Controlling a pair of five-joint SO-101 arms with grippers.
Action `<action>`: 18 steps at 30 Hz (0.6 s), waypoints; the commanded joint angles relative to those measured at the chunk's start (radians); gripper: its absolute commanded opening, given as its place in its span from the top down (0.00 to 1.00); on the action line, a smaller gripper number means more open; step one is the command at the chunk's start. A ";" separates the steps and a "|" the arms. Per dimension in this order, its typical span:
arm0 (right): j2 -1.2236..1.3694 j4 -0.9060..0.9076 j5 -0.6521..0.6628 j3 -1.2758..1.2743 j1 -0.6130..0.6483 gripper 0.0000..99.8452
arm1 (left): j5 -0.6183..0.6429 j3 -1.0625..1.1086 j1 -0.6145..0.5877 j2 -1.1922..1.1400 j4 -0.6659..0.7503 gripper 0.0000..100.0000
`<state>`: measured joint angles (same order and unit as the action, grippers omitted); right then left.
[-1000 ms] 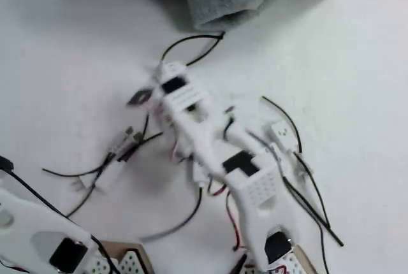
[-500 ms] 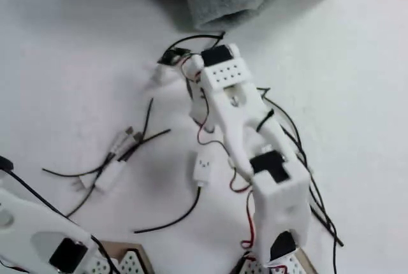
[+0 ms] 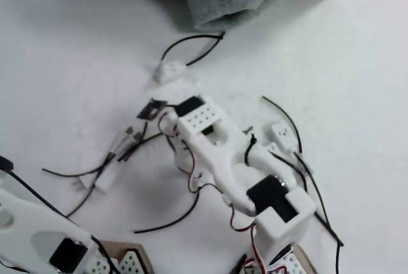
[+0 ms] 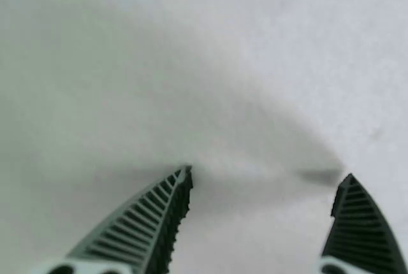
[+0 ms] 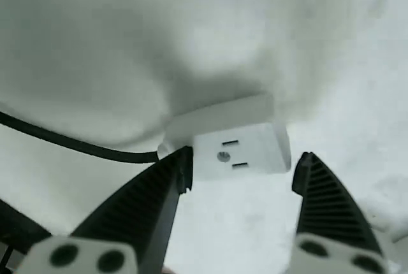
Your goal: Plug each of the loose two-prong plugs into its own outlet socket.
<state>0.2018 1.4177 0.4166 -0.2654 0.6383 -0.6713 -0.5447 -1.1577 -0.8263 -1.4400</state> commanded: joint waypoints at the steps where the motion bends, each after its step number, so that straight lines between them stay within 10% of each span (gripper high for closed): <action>1: -0.051 -0.097 -0.014 -0.037 0.008 0.75 | -0.011 -0.008 -0.021 0.050 0.066 0.65; 18: -0.051 -0.219 -0.095 -0.074 0.283 0.71 | -0.012 -0.006 -0.036 0.050 0.066 0.65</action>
<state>0.1680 1.2167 0.3368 -0.3452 0.8930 -0.6713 -0.5447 -1.1653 -0.8263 -1.4385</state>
